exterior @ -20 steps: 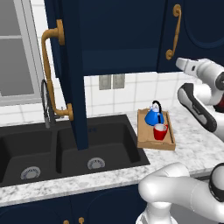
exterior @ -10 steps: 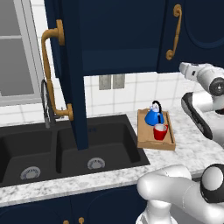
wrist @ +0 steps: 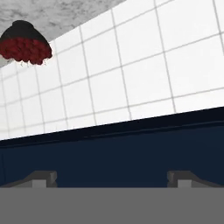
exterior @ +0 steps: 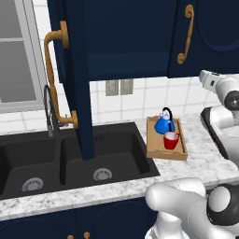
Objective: Pick the kettle from the counter and place it on the tray. Then pick the mug from the cabinet and place it on the tray. Then close the cabinet doors.
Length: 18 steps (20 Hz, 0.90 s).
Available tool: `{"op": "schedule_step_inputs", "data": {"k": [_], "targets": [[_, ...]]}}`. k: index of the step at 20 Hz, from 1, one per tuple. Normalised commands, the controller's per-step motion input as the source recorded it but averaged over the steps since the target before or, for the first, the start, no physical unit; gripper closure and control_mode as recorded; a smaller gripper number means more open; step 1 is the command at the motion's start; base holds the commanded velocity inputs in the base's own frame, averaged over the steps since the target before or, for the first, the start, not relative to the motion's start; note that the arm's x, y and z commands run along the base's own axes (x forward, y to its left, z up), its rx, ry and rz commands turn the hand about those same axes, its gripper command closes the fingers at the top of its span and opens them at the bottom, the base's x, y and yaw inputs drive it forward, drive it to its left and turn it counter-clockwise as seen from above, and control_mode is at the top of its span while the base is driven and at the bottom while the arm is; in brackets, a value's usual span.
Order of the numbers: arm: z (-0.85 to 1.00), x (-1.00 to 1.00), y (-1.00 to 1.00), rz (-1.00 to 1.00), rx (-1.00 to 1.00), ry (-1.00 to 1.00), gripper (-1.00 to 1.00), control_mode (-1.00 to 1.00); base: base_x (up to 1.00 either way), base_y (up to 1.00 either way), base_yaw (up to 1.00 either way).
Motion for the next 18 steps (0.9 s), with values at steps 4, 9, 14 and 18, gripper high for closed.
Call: {"op": "schedule_step_inputs", "data": {"k": [4,9,14,18], "targets": [[0.82,-0.16,-0.02,0.0,0.05,0.05,-1.0,-1.0,0.0,0.0,0.0],[0.27,-0.38,0.0,0.0,0.06,0.03,-1.0,-1.0,0.0,0.0,0.0],[-0.18,-0.68,0.0,-0.05,0.02,0.0,-1.0,-1.0,0.0,0.0,0.0],[-0.45,-0.77,0.08,-0.04,0.0,0.01,-1.0,-1.0,0.0,0.0,0.0]]}}
